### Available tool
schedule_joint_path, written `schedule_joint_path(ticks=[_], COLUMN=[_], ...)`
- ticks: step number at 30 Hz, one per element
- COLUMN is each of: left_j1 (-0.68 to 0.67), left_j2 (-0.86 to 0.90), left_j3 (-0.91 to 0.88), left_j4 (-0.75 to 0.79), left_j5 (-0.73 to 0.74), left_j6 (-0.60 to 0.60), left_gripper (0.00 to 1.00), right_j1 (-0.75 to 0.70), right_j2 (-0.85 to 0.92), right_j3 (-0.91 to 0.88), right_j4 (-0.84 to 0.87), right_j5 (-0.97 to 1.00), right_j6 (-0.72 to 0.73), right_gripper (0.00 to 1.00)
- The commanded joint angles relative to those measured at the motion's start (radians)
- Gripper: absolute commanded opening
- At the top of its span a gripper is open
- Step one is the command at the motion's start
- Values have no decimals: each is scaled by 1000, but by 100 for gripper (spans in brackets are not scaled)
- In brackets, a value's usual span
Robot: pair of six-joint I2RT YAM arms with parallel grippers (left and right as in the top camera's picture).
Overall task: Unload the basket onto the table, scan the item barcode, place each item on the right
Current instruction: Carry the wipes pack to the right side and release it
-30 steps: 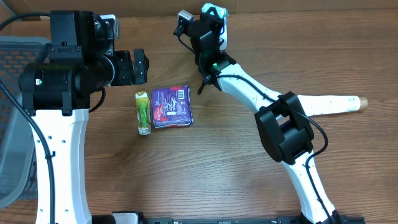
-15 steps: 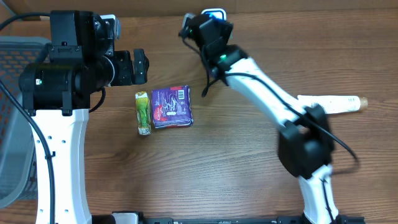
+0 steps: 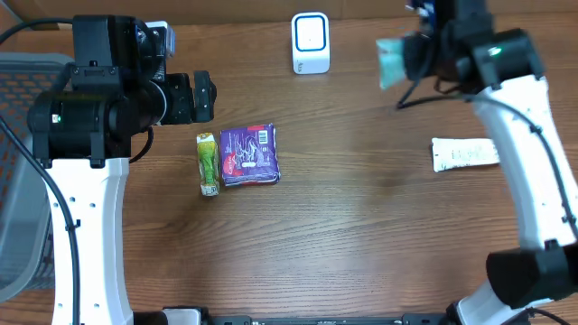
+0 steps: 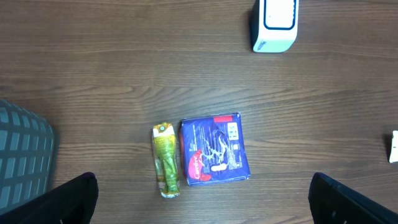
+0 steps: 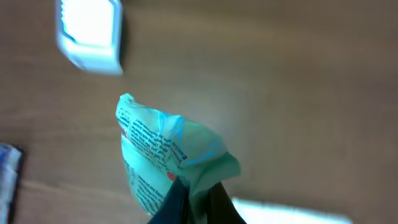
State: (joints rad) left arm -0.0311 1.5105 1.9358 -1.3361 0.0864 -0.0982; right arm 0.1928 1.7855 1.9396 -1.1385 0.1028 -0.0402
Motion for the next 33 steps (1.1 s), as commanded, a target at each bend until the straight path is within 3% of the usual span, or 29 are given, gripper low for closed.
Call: schedule_joint_path(ticks=[1,8,15,17,22,26,33], left_j1=[-2,-2,-2,-2,-2,-2,-2], left_j2=[8,8,8,8,8,8,8], left_j3=[10,10,10,10,10,10,10], left_j4=[2,2,2,2,2,2,2], left_j5=[0,0,0,-1,0,0,0], left_j6=[8,8,8,8,8,8,8], left_gripper=[100,100,100,99,100,100,99], right_j1=[-141,-321,-457,-480,-498,-497,-468], right_j2=[12,12,12,12,12,11,2], right_j3=[-122,-398,-574,-593,-597,-586,-438], right_j4=[10,257,409,447,494,533,436], right_j5=[-158,-336,-351,-351,-352,-352,-580], right_j6=[26,-117,-124,-109,-73,-10,28], right_gripper=[4,4,4,12,22,40,46])
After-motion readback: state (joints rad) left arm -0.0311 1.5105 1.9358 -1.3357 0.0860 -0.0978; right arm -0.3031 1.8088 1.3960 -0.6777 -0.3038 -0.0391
